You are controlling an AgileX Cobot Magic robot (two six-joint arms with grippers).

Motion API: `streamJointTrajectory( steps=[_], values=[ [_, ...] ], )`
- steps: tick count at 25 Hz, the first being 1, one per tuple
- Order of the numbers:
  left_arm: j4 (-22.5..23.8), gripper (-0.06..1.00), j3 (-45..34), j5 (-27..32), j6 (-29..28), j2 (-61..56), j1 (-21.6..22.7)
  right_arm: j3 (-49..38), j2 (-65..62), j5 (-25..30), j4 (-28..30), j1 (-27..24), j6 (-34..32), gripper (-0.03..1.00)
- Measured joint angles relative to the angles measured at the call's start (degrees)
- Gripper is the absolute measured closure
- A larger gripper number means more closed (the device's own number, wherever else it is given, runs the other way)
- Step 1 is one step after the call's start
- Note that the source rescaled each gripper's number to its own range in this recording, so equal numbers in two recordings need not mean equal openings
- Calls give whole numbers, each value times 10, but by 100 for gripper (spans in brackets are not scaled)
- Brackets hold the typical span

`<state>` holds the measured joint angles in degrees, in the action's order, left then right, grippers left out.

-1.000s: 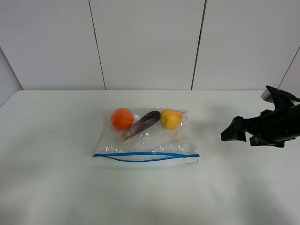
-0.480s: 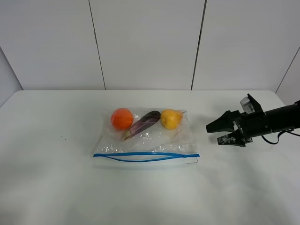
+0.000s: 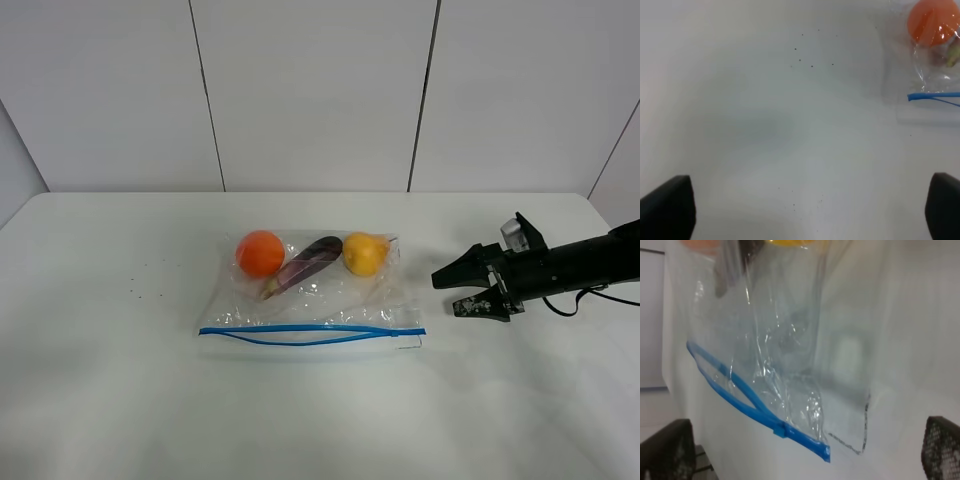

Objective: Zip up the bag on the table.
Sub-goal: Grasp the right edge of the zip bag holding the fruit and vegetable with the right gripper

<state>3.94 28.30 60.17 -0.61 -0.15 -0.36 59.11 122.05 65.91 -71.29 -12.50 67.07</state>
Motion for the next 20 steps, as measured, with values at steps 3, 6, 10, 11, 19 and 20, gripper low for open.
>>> streamJointTrajectory(
  steps=[3,6,10,11,19,20],
  values=[
    [0,-6,0,0,0,0,0,1,0,-5,0,29,4,-3],
    [0,-6,0,0,0,0,0,1,0,-17,-1,55,5,-3],
    [0,-6,0,0,0,0,0,1,0,-32,-4,81,4,-3],
    [0,-6,0,0,0,0,0,1,0,-36,-5,89,4,-3],
    [0,-6,0,0,0,0,0,2,10,-43,-34,116,-5,-3],
    [0,-6,0,0,0,0,0,2,14,-42,-36,116,-5,-3]
  ],
)
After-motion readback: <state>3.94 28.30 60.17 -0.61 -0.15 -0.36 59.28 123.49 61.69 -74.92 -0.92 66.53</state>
